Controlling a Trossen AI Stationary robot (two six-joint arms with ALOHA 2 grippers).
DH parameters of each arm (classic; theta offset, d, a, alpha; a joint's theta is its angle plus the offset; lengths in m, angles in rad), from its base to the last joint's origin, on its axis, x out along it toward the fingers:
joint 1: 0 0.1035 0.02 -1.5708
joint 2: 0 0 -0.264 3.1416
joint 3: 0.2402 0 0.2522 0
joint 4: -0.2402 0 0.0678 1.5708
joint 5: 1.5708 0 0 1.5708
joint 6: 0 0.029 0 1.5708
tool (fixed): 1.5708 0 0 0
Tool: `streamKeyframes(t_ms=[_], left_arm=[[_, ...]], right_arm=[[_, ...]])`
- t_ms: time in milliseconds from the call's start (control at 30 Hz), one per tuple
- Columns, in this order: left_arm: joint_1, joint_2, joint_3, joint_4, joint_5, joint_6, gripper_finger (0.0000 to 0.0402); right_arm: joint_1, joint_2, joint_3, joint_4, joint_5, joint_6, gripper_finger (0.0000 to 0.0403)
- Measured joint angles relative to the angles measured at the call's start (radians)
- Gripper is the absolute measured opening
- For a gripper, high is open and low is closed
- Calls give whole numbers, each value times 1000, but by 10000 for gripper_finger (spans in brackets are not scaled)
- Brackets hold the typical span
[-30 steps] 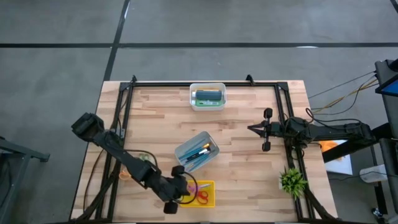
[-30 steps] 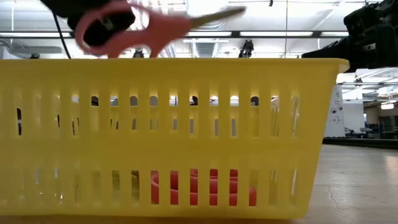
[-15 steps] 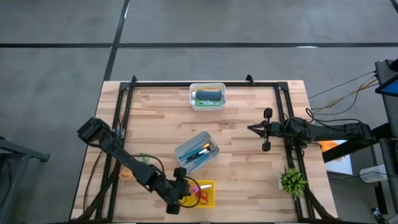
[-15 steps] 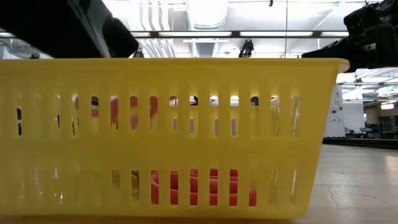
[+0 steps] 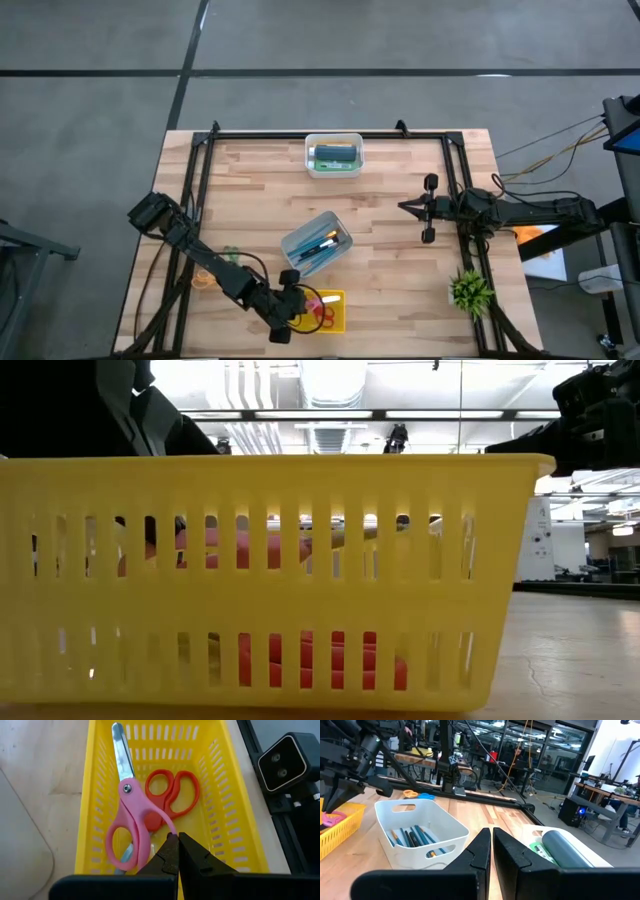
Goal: Pick & Place Paint Supplies
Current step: Put the pink scissors into the yellow bin, then put the green scissors into the yellow bin
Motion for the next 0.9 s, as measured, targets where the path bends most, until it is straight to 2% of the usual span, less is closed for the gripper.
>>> streamKeyframes(t_ms=[400, 700, 900], left_arm=[[0, 0, 0, 0, 0, 0, 4], [0, -1, 0, 14, 10, 0, 65], [0, -1, 0, 17, 12, 0, 73]], right_arm=[[0, 0, 0, 0, 0, 0, 15], [0, 0, 0, 0, 0, 0, 15], [0, 0, 0, 0, 0, 0, 15]])
